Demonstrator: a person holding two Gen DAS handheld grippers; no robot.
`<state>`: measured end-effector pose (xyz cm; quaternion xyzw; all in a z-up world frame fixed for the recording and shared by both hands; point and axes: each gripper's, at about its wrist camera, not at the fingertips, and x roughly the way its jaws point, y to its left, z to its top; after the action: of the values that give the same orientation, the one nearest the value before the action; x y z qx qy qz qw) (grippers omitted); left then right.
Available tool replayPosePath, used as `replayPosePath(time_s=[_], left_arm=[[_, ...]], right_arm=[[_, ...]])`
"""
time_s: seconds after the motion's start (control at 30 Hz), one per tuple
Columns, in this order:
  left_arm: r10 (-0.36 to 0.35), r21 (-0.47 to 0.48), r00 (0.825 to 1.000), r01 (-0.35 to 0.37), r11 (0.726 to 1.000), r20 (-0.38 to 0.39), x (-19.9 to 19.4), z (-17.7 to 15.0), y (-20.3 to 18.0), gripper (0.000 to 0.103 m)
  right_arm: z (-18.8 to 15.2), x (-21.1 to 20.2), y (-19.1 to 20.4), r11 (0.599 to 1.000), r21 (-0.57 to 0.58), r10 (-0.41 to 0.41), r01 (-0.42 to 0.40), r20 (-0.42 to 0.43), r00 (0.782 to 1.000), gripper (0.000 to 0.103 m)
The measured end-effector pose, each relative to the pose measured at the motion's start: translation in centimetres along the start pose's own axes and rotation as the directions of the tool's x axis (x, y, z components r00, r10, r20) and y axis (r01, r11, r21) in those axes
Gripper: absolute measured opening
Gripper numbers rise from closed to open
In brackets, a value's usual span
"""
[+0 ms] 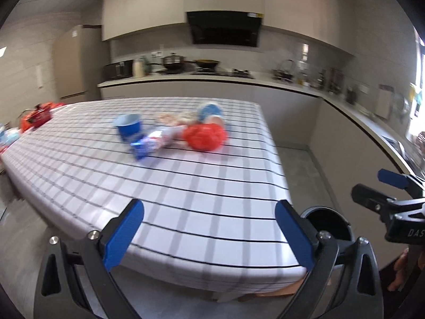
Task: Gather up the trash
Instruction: 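Move both open tools back from the bin toward the island, then grasp the milk carton with the left tool while the right tool grasps the red bag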
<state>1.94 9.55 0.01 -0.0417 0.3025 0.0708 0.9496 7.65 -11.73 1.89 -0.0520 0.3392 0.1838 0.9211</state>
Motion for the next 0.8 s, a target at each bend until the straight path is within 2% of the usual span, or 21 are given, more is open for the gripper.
replayPosePath(time_s=[0.2,0.4,0.8], left_arm=[[0.033,-0.069,0.999,-0.033,0.997,-0.005,0.1,0.3,5.2,0.1],[0.031,-0.047,0.999,-0.032,0.998,-0.009,1.7,0.7,8.3,0.1],[-0.042,-0.012,0.999,0.042,0.999,-0.023,7.5,4.0,13.1,0.1]], right_arm=[[1.5,1.5,3.5,0.999,-0.025,0.036,-0.037,-0.013,0.999,0.103],[3.2,3.8,7.0,0.997,-0.053,0.052,-0.053,-0.025,0.998,0.103],[6.7,9.5,10.9,0.996,-0.074,0.037,-0.042,-0.066,0.997,0.103]])
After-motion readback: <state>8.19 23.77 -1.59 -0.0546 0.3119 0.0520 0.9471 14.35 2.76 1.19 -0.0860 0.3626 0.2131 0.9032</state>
